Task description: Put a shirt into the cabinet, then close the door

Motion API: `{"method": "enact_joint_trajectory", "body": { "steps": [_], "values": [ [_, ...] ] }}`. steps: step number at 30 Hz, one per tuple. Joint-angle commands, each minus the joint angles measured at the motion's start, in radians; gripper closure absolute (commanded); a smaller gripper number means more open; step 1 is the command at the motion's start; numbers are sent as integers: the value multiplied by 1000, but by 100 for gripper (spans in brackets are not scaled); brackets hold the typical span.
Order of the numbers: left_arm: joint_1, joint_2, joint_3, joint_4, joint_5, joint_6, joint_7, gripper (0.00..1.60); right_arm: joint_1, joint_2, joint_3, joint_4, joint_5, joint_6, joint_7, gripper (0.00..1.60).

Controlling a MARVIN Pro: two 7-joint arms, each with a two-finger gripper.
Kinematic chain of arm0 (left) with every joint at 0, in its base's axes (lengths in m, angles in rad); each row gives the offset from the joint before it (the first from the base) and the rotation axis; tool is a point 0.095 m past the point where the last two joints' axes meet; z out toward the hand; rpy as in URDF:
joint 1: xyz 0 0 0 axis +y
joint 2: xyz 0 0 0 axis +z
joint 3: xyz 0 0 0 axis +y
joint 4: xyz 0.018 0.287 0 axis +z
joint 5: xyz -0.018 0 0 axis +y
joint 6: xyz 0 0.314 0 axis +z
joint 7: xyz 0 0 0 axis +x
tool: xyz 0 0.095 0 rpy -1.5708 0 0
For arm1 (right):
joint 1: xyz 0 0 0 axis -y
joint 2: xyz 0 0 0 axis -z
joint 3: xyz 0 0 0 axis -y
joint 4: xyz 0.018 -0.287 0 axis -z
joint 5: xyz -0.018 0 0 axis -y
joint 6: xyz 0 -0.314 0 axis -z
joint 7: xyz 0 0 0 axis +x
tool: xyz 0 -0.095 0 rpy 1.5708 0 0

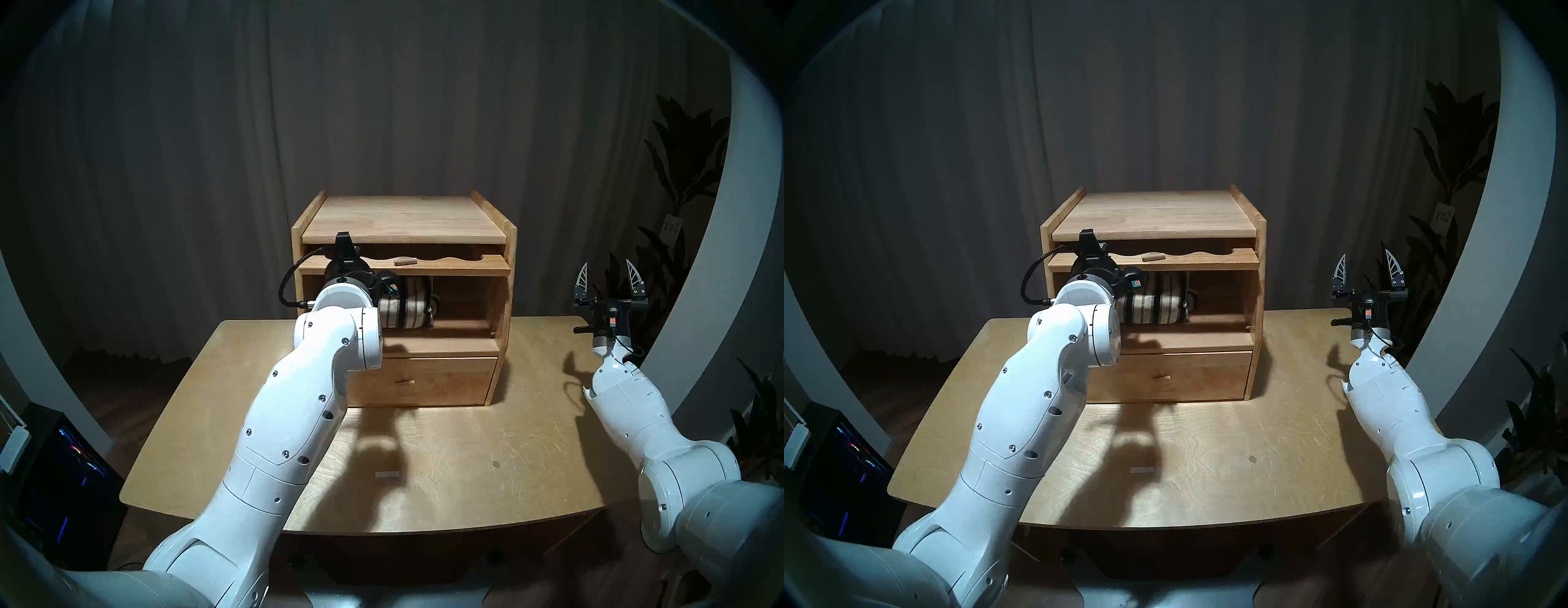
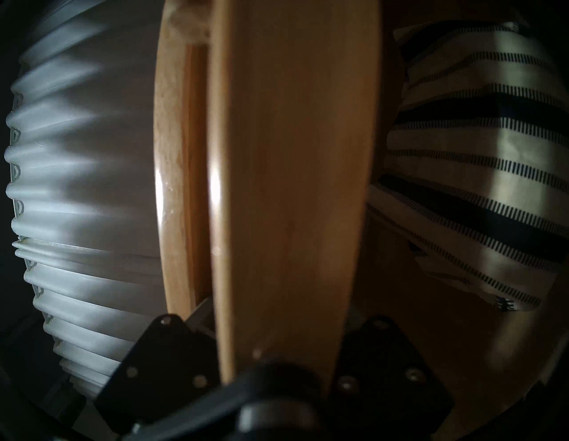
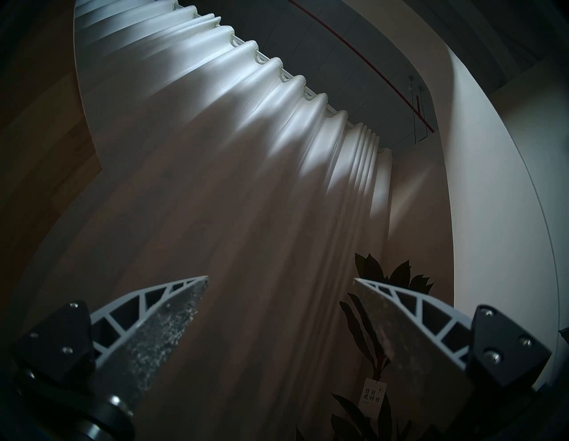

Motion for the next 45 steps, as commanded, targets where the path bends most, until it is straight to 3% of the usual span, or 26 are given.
{"method": "enact_joint_trajectory", "body": {
  "steps": [1, 21, 34, 40, 45],
  "values": [
    [93, 18, -19, -116, -13, 29, -51, 160, 19, 7, -1, -13, 1, -4, -3, 0],
    [309, 66, -35, -401, -5, 101, -153, 160, 19, 13, -19, -15, 11, -4, -13, 0],
    [417, 92, -79, -506, 33, 153, -246, 160, 20, 17, -31, -14, 17, -4, -20, 0],
    [478, 119, -117, -568, 40, 163, -328, 160, 20, 18, -37, -16, 20, -4, -23, 0],
    [521, 89, -163, -597, 15, 208, -427, 160, 19, 20, -40, -17, 23, -4, -25, 0]
  ]
}}
